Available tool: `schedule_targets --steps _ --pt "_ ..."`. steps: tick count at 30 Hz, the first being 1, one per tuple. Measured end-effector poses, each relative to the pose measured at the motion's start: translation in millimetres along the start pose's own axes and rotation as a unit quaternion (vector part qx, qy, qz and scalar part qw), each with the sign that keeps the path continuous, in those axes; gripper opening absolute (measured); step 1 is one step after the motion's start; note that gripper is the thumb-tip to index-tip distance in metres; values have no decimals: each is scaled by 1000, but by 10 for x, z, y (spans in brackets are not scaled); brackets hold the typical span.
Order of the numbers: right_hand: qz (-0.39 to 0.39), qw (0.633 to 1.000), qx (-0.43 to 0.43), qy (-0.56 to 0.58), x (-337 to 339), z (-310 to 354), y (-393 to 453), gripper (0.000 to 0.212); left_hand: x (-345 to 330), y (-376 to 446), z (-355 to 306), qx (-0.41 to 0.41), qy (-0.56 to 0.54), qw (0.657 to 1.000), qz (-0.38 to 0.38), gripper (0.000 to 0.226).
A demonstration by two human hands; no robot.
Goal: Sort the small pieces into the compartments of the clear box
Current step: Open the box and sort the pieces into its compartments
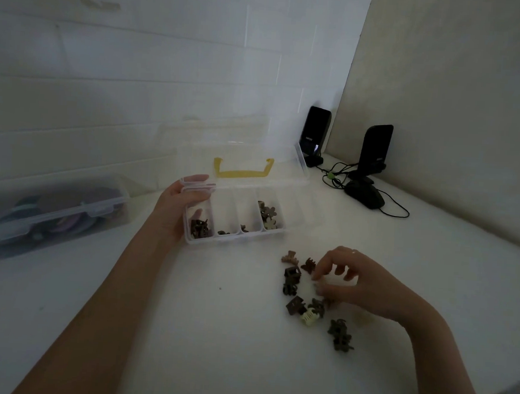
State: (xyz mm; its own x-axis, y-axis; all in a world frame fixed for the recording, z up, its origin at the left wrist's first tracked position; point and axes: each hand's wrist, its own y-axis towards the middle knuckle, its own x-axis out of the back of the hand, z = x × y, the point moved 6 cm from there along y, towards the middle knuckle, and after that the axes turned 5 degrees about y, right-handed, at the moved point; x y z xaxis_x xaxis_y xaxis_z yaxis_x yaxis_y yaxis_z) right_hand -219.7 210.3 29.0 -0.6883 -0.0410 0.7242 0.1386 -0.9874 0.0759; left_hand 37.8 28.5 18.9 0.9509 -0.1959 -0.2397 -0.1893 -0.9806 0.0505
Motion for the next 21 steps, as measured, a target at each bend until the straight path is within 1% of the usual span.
schedule_targets --steps 5,11,16,21 --pt "-2 999 -38 -11 -42 -88 -154 15 -18 -64 3 3 -1 1000 3 25" --pt "-34 998 -55 -10 -85 -107 -213 10 -7 -72 8 -2 -3 1000 6 25" --pt "-48 998 -29 -14 -109 -19 -153 11 -2 -68 18 -1 4 1000 5 25" --pt "-110 993 38 32 -7 227 73 14 -11 -81 7 0 4 1000 5 26"
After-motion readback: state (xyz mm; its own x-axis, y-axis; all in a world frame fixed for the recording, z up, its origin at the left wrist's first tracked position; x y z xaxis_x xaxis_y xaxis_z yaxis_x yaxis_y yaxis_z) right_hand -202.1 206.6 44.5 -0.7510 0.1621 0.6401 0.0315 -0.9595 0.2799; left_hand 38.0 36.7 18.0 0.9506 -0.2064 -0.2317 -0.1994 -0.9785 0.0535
